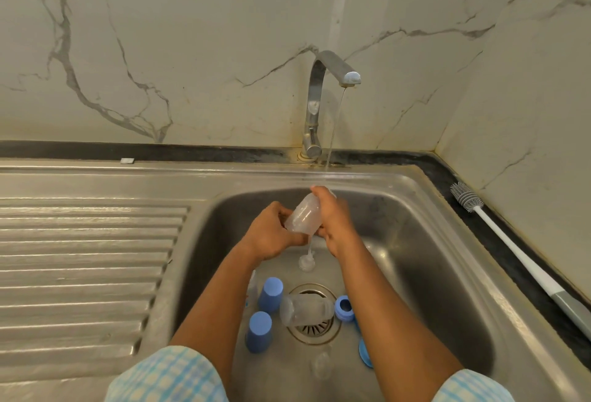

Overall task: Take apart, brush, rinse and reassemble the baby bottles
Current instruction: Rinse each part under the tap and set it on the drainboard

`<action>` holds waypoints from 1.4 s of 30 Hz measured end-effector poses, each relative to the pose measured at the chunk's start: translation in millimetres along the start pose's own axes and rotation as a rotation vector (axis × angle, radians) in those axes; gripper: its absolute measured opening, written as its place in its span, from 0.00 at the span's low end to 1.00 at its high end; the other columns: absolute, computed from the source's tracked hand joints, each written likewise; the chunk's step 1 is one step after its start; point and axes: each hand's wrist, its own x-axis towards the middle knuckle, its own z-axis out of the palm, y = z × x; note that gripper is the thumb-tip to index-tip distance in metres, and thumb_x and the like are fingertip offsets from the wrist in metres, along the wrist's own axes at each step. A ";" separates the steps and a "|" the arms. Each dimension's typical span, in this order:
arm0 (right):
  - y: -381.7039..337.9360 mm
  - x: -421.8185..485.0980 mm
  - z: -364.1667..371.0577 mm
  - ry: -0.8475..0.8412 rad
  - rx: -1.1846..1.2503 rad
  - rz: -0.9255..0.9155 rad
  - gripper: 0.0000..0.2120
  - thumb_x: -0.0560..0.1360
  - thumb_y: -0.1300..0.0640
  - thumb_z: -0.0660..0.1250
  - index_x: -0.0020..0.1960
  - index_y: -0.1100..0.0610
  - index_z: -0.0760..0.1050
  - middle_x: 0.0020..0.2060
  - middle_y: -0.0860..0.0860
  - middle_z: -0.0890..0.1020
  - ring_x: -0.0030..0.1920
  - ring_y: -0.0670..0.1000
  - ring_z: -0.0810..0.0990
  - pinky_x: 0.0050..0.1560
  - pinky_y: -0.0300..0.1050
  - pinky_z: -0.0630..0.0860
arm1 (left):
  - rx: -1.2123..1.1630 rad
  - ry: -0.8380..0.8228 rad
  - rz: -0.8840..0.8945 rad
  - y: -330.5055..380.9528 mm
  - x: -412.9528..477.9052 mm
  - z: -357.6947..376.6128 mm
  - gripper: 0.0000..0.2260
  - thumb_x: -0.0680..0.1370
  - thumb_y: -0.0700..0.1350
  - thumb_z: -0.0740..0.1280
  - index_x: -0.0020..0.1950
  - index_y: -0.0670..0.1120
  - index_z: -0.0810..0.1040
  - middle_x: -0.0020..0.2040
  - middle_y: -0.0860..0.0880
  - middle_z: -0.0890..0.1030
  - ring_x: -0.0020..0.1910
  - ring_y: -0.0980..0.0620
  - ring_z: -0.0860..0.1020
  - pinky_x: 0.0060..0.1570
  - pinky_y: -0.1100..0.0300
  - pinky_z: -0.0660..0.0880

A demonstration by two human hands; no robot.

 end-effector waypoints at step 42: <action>-0.2 -7.4 1.9 -0.202 0.123 -0.097 0.21 0.72 0.44 0.72 0.55 0.59 0.79 0.42 0.59 0.84 0.38 0.55 0.84 0.37 0.45 0.78 | -0.975 -0.155 -0.247 21.1 -0.5 23.9 0.26 0.81 0.61 0.59 0.58 0.39 0.80 0.39 0.42 0.79 0.40 0.48 0.79 0.45 0.53 0.80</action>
